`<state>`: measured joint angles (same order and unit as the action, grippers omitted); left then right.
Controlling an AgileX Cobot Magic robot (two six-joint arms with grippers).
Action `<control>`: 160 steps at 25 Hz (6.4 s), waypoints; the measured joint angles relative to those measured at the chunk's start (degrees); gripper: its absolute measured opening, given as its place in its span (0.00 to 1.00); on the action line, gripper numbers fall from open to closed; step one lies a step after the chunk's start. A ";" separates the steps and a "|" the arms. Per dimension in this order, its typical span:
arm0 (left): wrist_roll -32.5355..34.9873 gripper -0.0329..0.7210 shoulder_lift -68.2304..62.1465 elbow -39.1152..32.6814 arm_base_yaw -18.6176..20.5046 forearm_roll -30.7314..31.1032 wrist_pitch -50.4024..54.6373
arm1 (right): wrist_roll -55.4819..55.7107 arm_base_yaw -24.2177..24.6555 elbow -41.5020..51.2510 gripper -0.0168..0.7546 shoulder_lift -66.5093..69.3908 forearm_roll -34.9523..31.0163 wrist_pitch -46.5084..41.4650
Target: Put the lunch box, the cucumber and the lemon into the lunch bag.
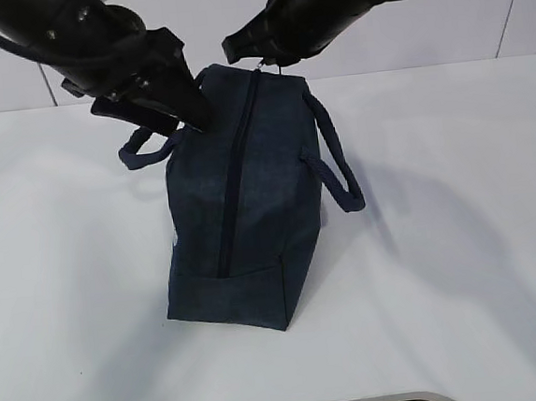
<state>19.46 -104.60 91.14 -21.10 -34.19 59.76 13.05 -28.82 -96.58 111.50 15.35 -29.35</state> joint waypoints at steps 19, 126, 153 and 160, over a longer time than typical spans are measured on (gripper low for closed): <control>1.97 0.03 -1.62 0.35 0.09 -0.74 3.20 | 0.00 0.00 0.00 0.03 0.00 0.47 3.46; 2.82 0.03 -8.43 6.87 0.22 -1.98 -2.52 | -0.17 6.36 -8.29 0.03 10.23 -21.84 -8.00; 2.38 0.03 -6.49 6.87 0.22 -1.21 2.09 | -1.64 7.25 -11.00 0.31 14.62 -22.93 -9.42; 0.35 0.23 -6.24 6.87 0.22 -0.62 2.57 | -1.64 7.51 -16.83 0.56 14.64 -21.87 -16.10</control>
<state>19.81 -110.85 98.00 -20.88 -34.81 62.34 11.41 -21.31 -113.41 126.14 -6.52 -45.46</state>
